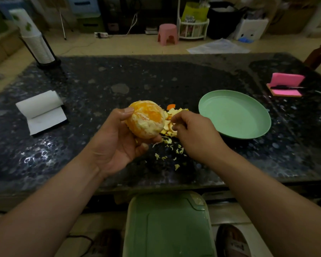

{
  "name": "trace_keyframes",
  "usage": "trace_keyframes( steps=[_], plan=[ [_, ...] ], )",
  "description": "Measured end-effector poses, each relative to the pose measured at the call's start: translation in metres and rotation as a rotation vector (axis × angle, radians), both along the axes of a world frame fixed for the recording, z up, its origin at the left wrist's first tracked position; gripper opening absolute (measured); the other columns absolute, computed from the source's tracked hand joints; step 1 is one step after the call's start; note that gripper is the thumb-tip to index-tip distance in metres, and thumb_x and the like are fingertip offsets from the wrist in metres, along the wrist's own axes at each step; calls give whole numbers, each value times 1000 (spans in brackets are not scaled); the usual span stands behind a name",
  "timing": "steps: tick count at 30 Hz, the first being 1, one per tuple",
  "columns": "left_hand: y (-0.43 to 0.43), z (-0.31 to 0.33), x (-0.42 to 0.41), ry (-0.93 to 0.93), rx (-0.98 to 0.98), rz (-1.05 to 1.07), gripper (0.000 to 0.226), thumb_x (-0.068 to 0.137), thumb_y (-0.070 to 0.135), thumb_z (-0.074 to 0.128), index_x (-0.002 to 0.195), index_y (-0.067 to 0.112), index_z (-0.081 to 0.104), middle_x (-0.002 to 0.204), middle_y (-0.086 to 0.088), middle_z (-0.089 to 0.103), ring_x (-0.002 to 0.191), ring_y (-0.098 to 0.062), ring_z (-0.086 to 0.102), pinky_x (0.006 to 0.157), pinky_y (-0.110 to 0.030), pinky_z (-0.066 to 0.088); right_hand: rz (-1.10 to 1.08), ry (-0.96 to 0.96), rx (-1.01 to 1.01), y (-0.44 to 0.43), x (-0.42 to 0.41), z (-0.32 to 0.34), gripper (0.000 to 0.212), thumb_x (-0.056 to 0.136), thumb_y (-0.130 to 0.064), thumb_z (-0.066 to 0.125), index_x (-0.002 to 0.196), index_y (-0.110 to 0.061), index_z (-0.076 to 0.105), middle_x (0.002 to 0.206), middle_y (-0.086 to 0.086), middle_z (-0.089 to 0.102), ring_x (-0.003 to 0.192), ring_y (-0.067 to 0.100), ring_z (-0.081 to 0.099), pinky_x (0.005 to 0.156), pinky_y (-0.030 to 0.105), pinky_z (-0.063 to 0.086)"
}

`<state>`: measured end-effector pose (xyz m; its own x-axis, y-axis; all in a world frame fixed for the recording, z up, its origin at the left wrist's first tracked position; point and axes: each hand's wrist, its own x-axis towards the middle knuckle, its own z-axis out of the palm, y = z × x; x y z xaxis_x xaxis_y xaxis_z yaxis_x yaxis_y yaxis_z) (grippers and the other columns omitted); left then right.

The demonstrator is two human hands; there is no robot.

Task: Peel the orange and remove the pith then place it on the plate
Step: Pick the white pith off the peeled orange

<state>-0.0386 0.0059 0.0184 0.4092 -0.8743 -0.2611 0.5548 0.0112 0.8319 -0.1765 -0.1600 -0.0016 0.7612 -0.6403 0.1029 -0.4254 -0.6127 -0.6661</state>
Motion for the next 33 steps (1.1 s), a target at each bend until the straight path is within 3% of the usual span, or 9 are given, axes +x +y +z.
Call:
trace_keyframes(
  steps=[4,8,11,14,17,19,26,29,33],
  plan=[
    [-1,-7,2,69,42,53,57,96,46,53,140,11,64,125,-19,73,93,-31,73,58,-23,51,-16,177,-162,0,1,-6,31,104,-41,60,85,-17,69,80,0,66,76,21,62,64,37,49],
    [-4,-12,0,127,83,103,61,91,46,59,139,9,64,125,-19,73,91,-31,75,56,-22,51,22,177,-219,7,6,-2,19,91,-26,70,110,-23,71,113,-4,65,107,20,57,83,38,50],
    [-6,-13,-1,152,94,124,62,89,45,62,140,9,64,125,-18,74,89,-31,76,56,-22,53,-3,143,-251,9,7,1,13,94,-33,68,95,-20,73,98,-4,69,98,21,62,77,38,51],
    [-6,-13,1,160,82,115,59,93,44,60,141,10,63,125,-18,74,90,-32,75,56,-23,54,4,133,-173,9,6,4,19,92,-26,69,111,-23,68,111,-6,65,102,19,59,81,39,51],
    [-5,-12,0,164,61,79,57,98,45,54,139,8,64,122,-18,72,88,-31,73,57,-24,53,-9,95,-197,7,2,3,18,96,-35,67,88,-19,70,92,-4,70,86,18,63,73,37,53],
    [-5,-11,0,182,34,47,59,100,48,48,138,7,65,122,-19,70,85,-30,69,57,-26,51,12,46,-143,8,1,6,11,94,-29,68,103,-23,71,105,-8,69,95,14,63,80,37,54],
    [-8,-14,-1,212,-51,-30,57,97,50,46,124,7,72,115,-17,64,78,-26,58,55,-26,47,69,-318,165,20,-7,30,4,99,-25,74,98,-28,73,84,-13,72,77,1,66,64,11,47],
    [-9,-14,-2,194,-33,-24,54,94,50,50,113,8,78,107,-16,67,75,-25,59,55,-26,46,98,-337,133,25,-11,33,5,98,-26,77,102,-28,74,89,-14,74,81,2,69,67,12,50],
    [-10,-14,-2,146,-6,-20,56,96,50,49,128,9,69,109,-16,68,77,-26,59,55,-26,47,95,-316,-12,24,-14,30,5,96,-30,78,101,-28,75,89,-15,72,82,5,67,67,19,53]
  ],
)
